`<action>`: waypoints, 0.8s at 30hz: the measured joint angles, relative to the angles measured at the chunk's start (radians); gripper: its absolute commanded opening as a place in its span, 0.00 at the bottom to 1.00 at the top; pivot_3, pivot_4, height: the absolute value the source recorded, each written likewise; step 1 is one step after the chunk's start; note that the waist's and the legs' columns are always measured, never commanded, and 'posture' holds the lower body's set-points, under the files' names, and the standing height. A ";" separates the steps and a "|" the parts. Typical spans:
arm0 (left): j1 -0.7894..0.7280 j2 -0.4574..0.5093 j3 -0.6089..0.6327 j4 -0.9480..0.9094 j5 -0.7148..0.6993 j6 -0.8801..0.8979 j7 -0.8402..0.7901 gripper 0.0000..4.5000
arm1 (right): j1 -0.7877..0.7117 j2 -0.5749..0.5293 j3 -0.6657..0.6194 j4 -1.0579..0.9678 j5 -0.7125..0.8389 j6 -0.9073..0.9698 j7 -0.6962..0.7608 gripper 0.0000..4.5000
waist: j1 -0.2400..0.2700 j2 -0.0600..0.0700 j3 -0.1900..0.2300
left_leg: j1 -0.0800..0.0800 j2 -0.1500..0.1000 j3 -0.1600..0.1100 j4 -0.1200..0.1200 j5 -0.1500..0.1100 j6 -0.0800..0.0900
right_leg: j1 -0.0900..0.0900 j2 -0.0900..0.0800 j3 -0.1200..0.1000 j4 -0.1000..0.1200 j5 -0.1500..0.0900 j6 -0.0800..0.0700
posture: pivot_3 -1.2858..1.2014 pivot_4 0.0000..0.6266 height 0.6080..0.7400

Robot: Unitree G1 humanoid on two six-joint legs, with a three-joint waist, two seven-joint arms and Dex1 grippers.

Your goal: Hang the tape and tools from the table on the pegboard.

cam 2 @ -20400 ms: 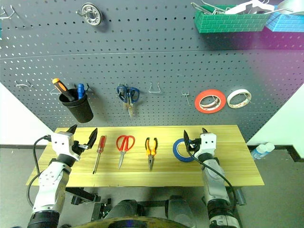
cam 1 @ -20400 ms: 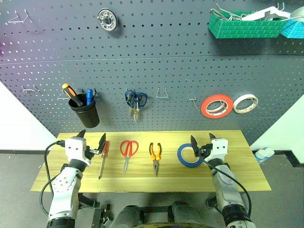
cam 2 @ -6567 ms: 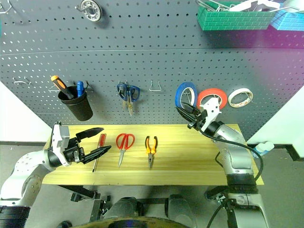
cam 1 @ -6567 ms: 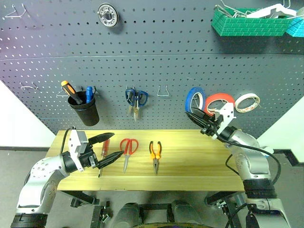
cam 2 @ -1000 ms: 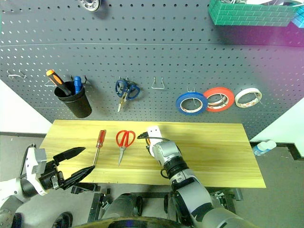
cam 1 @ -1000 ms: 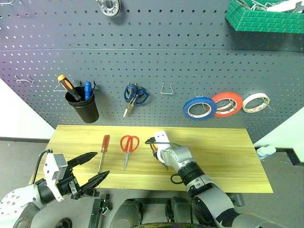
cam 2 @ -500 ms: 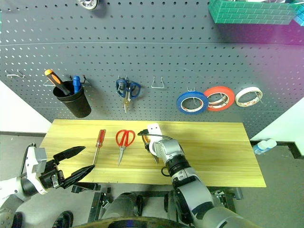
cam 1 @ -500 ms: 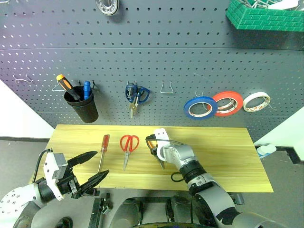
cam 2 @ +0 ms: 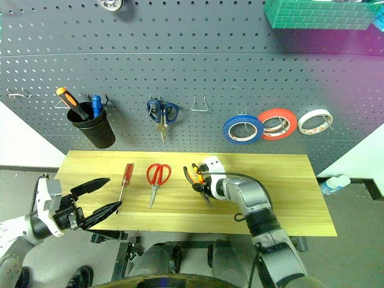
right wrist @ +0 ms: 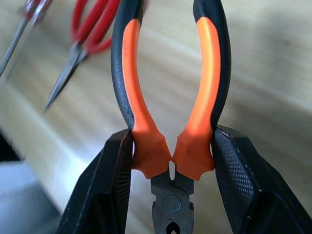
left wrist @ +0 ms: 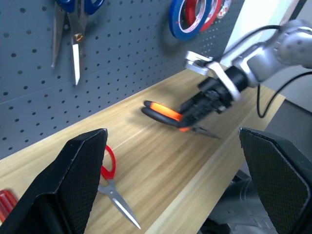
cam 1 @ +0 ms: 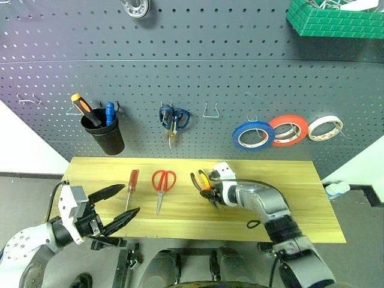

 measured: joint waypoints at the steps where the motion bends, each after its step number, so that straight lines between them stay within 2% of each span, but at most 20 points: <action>1: -0.010 0.002 -0.003 0.000 0.000 0.006 0.001 1.00 | 0.000 -0.004 -0.010 -0.003 0.003 -0.013 0.004 0.46 | -0.001 0.000 0.000 | 0.000 0.000 0.000 0.000 0.000 0.000 | 0.000 0.000 0.000 0.000 0.000 0.000 | 0.56 0.11 0.95; 6: -0.042 0.004 -0.011 0.000 0.000 0.026 0.005 1.00 | 0.002 -0.096 -0.048 -0.006 -0.008 -0.230 0.068 0.46 | 0.005 0.000 0.000 | 0.000 -0.001 0.000 0.001 0.000 -0.001 | 0.001 0.000 0.000 0.000 0.000 0.000 | 0.55 0.09 0.95; 9: -0.054 0.004 -0.014 0.001 0.001 0.029 0.006 1.00 | 0.003 -0.114 -0.096 -0.004 -0.019 -0.339 0.068 0.46 | 0.002 -0.001 -0.001 | 0.000 -0.001 0.000 0.001 0.000 -0.001 | 0.001 0.000 0.000 0.000 0.000 0.000 | 0.55 0.08 0.95; 14: -0.099 0.006 -0.028 -0.022 -0.005 0.074 0.046 1.00 | 0.081 -0.067 -0.190 -0.076 0.096 -0.390 0.119 0.46 | 0.002 -0.001 -0.001 | 0.000 0.000 0.000 0.001 0.001 -0.002 | 0.000 0.000 0.000 0.002 0.000 0.000 | 0.54 0.07 0.95; 24: -0.143 0.022 -0.037 -0.086 -0.051 0.165 0.106 1.00 | 0.200 -0.042 -0.228 -0.288 0.233 -0.457 0.200 0.46 | 0.002 -0.002 -0.003 | 0.001 0.000 0.000 0.004 0.002 -0.003 | 0.002 0.000 0.000 0.004 0.001 0.001 | 0.54 0.05 0.95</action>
